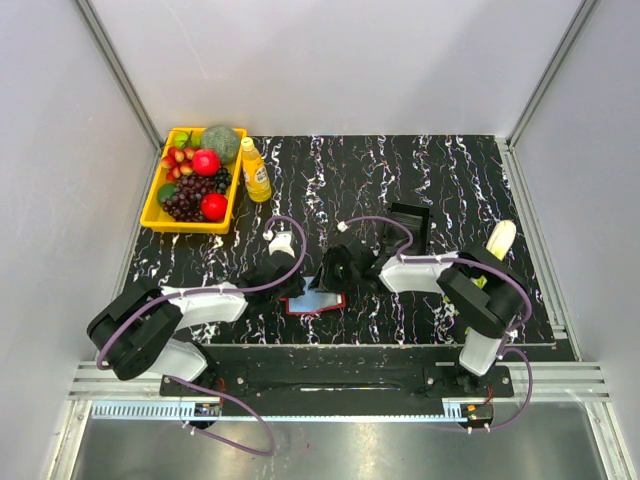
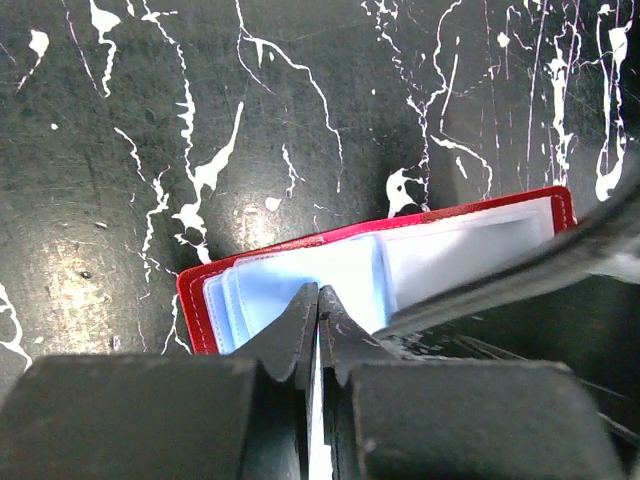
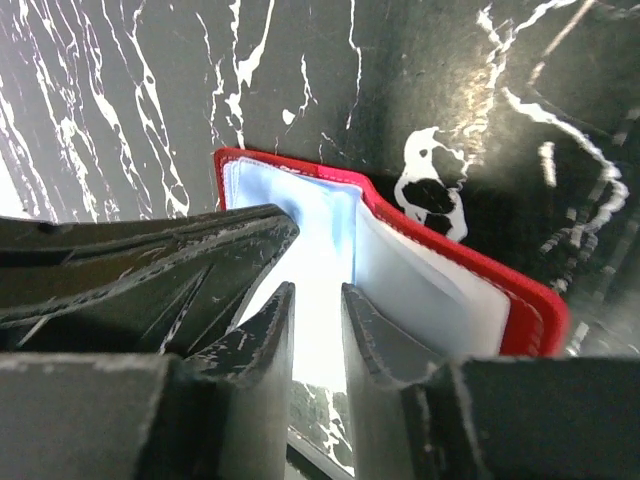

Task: Put the credit cards into the card holder
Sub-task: Open the card holder at the center of the board.

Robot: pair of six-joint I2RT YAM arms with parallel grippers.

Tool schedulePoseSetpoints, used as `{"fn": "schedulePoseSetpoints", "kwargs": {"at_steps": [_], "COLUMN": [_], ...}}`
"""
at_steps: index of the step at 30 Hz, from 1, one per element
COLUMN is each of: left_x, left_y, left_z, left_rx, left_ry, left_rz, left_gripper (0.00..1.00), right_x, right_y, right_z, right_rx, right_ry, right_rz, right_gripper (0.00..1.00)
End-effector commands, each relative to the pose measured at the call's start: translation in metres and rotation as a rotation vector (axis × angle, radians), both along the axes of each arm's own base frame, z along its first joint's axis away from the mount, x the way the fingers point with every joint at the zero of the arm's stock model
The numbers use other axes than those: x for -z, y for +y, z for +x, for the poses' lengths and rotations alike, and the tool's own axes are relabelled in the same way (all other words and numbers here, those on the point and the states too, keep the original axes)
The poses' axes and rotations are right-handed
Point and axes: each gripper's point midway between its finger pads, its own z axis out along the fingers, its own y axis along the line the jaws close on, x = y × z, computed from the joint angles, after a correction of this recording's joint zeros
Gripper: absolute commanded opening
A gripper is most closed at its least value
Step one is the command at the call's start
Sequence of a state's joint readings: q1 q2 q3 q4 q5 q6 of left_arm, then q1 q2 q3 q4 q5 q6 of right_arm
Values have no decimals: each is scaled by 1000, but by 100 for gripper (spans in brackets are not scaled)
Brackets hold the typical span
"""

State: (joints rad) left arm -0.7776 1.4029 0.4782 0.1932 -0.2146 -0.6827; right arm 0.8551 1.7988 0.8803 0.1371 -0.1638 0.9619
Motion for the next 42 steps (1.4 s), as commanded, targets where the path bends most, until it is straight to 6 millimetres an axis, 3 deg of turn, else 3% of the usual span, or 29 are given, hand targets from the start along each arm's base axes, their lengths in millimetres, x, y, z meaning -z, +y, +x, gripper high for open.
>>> {"fn": "schedulePoseSetpoints", "kwargs": {"at_steps": [1,2,4,6,13,17,21,24,31,35,40,42], "left_x": [9,11,11,11,-2,-37,-95,-117,-98,-67,-66,-54], "left_y": [19,20,21,24,10,0,-13,-23,-56,-50,-66,-74], "left_z": [0,-1,0,0,2,9,13,12,-4,-9,-20,-24], "left_rx": [-48,-48,-46,-51,34,63,119,187,312,216,220,238], "left_ry": [3,7,1,-8,-46,-124,-261,-294,-180,-70,-51,-20], "left_rz": [74,81,90,100,66,18,-93,-112,-192,-205,-273,-248], "left_gripper": [4,3,2,2,7,18,35,38,30,20,21,20], "right_x": [-42,-41,-47,-41,15,12,-2,-9,-17,-28,-51,-56], "right_y": [-21,-33,-44,-53,-57,-57,-54,-53,-54,-59,-74,-79], "right_z": [18,19,22,19,-4,-3,1,3,6,9,17,21], "right_rx": [56,70,74,75,-9,-4,3,12,40,89,158,157], "right_ry": [-163,-172,-205,-202,-45,-53,-76,-87,-103,-123,-209,-233], "right_rz": [-68,-131,-175,-206,-294,-296,-271,-262,-244,-234,-230,-263], "right_gripper": [33,33,34,34,31,31,31,32,33,33,33,33]}}
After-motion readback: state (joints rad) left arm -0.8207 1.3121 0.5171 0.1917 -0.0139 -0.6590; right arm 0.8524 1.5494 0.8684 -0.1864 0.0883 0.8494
